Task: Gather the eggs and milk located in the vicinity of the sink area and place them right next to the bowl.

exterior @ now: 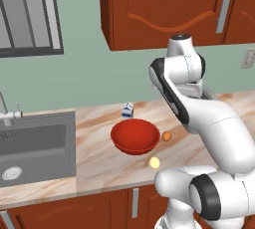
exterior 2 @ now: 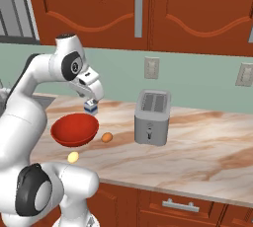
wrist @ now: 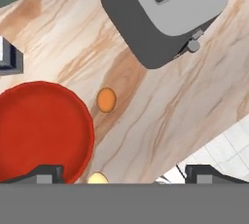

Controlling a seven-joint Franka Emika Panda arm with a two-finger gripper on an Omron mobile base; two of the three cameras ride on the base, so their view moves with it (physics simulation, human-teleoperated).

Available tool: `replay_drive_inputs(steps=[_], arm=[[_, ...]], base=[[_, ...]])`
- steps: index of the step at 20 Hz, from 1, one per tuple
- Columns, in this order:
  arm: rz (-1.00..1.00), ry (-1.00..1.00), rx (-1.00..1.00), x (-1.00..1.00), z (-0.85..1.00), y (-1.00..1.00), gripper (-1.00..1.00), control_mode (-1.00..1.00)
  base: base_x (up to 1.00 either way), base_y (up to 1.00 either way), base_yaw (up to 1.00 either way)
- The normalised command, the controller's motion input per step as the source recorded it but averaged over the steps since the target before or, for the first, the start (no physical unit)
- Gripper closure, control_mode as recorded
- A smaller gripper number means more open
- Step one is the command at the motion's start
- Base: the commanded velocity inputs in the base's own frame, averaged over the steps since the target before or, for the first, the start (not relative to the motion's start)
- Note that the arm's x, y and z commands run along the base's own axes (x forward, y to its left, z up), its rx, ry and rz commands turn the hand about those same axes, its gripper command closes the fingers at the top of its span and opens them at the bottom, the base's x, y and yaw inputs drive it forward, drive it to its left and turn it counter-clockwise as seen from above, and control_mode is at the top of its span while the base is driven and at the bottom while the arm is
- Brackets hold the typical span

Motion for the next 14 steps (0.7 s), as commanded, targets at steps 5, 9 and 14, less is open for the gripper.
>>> replay_drive_inputs(steps=[5,9,14], arm=[[-0.09,0.11,0.00,0.00,-0.32,-0.12,-1.00,-1.00],[-0.02,0.05,0.00,0.01,-0.34,-0.14,-1.00,-1.00],[0.00,0.08,-0.01,0.18,-0.29,-0.01,-1.00,-1.00]], base=[[0.00,0.00,0.00],[0.00,0.00,0.00],[0.00,0.00,0.00]])
